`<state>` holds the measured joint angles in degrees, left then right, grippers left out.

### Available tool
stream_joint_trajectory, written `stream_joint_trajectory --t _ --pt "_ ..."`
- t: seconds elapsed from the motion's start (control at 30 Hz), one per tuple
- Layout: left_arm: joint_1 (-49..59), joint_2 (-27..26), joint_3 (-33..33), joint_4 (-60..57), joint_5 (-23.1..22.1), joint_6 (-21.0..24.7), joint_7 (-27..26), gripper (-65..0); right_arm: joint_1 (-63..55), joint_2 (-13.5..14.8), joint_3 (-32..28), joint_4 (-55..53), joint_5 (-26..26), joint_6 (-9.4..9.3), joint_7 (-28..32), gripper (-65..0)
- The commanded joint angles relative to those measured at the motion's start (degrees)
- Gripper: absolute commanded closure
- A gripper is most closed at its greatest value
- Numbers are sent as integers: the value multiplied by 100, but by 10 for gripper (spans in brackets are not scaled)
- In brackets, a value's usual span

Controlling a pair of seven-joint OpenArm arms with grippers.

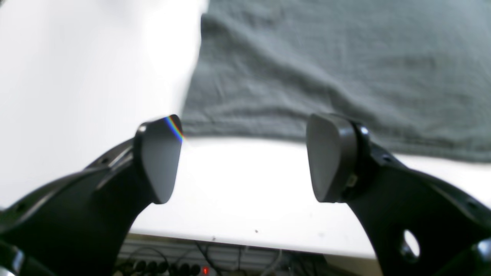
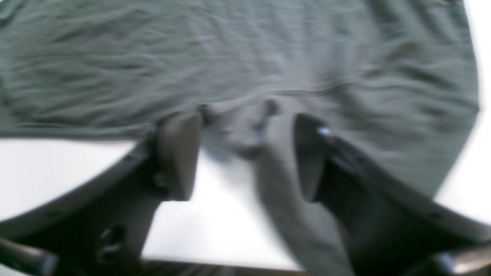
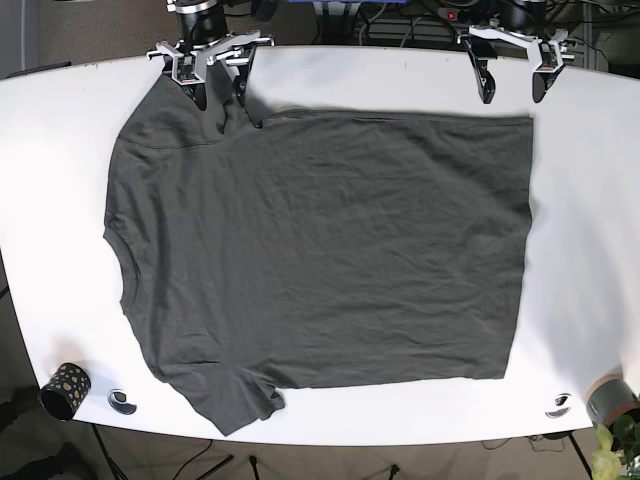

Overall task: Fold the T-shirt properly
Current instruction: 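Lower both grippers onto the shirt's shoulder edge and grasp it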

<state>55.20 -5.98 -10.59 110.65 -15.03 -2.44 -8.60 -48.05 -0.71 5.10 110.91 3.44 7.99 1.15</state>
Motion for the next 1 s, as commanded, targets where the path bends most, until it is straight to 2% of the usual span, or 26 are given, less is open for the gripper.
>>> stream_joint_trajectory --t 0.0,0.1,0.2,0.47,0.7,0.83,0.97 --pt "-21 -22 -18 95 -181 -24 -103 -478 -34 -48 136 96 91 23 127 -392" --pt "-100 -84 -44 87 -445 -200 -103 -474 -34 -109 276 96 495 41 65 -392" --pt "-118 -233 -44 87 -638 -385 -103 -472 -17 -12 400 96 1243 41 -119 -395" --pt "-135 -268 -44 87 -779 -411 -103 -472 18 849 830 87 3651 41 -664 -395" --pt "-135 -268 -53 87 -779 -411 -103 -471 18 1429 1235 69 5330 41 -1042 -395" --pt "-144 -277 -53 87 -779 -411 -103 -471 36 1570 1595 52 5928 41 -1447 -395" --pt "-144 -488 -44 78 -779 -411 -103 -471 54 1570 1938 34 6192 41 -1860 -395"
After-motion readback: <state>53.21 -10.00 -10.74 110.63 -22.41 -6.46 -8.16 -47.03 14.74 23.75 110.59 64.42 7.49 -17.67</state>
